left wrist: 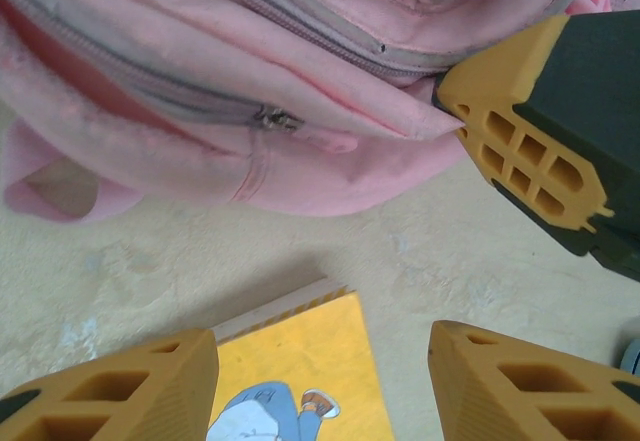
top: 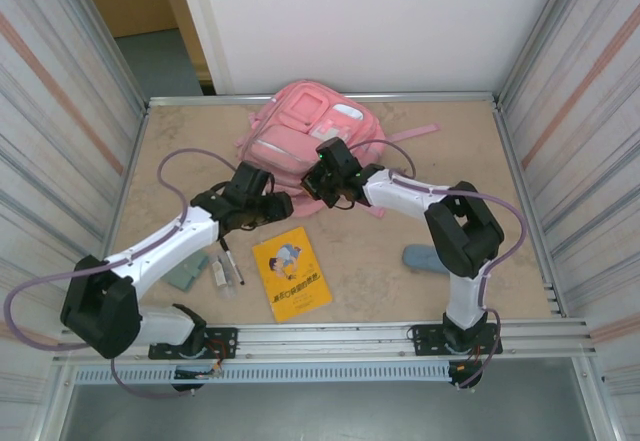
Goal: Pack books, pencil case, and school supplies into a backpack
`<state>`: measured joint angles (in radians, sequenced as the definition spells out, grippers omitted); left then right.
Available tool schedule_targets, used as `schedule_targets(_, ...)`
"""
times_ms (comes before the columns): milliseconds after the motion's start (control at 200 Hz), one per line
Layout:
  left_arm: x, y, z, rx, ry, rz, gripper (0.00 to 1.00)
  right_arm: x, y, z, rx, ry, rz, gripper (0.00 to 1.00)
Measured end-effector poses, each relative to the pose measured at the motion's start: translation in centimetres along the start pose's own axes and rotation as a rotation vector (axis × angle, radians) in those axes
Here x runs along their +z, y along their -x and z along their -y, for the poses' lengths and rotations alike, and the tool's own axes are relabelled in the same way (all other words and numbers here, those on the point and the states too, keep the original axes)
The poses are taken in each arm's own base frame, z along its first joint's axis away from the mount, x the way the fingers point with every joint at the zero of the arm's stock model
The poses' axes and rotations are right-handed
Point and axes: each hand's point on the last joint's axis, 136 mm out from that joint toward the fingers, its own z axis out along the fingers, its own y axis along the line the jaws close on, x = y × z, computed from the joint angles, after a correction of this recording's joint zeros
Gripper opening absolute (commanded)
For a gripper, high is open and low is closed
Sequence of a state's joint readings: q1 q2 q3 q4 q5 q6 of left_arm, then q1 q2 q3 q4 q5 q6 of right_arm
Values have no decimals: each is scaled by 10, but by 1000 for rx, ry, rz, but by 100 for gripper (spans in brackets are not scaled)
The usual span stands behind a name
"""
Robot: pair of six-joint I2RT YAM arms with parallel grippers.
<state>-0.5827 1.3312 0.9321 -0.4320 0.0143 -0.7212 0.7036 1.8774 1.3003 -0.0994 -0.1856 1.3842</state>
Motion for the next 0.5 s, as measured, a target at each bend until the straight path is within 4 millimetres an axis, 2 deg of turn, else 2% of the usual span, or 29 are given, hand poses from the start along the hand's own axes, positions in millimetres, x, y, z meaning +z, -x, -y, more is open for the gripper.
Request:
schedule_targets(145,4,16,17,8,-25,25,57,-11,7,-19,-8,46,-2,0)
schedule_targets(246,5,21,20,11,-21,46,53,-19,15,-27,-4,68,6,0)
schedule_targets(356,8,20,22,15,-11,55,50,-29,21,-36,-11,90,16,0)
schedule_targets(501,15,13,28,49,13,65,52,-38,25,-50,-21,124,24,0)
